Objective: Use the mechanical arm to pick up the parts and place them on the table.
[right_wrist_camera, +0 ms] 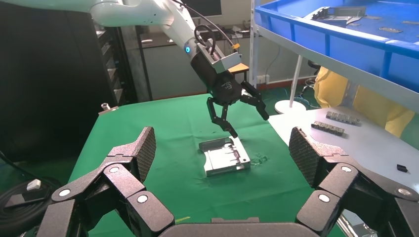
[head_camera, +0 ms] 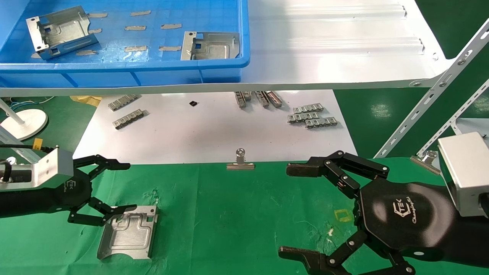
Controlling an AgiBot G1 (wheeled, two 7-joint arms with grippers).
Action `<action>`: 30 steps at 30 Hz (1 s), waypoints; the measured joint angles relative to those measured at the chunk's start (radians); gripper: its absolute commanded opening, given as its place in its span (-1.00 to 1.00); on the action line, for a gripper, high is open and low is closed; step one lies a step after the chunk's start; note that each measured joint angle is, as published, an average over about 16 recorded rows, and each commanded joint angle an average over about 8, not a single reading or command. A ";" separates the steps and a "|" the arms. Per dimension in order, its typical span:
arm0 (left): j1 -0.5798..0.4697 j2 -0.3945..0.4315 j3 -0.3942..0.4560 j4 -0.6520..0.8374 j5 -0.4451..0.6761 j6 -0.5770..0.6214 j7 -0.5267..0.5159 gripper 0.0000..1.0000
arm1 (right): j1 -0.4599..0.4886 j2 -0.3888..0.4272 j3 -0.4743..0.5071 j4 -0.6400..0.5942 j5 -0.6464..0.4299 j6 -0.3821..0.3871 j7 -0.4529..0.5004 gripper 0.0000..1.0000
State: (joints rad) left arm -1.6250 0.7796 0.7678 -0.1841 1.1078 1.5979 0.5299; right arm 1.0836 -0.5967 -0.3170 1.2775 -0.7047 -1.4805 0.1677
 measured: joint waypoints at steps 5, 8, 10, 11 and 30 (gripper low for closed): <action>0.018 -0.006 -0.017 -0.040 -0.009 -0.004 -0.020 1.00 | 0.000 0.000 0.000 0.000 0.000 0.000 0.000 1.00; 0.036 -0.012 -0.034 -0.078 -0.021 -0.007 -0.043 1.00 | 0.000 0.000 0.000 0.000 0.000 0.000 0.000 1.00; 0.052 -0.017 -0.048 -0.109 -0.033 -0.010 -0.064 1.00 | 0.000 0.000 0.000 0.000 0.000 0.000 0.000 1.00; 0.061 -0.020 -0.055 -0.126 -0.038 -0.012 -0.075 1.00 | 0.000 0.000 0.000 0.000 0.000 0.000 0.000 1.00; 0.237 -0.073 -0.211 -0.477 -0.161 -0.044 -0.307 1.00 | 0.001 0.000 -0.001 -0.001 0.001 0.000 -0.001 1.00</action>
State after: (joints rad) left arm -1.3877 0.7064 0.5564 -0.6612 0.9472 1.5534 0.2230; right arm 1.0841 -0.5966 -0.3180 1.2769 -0.7041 -1.4805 0.1671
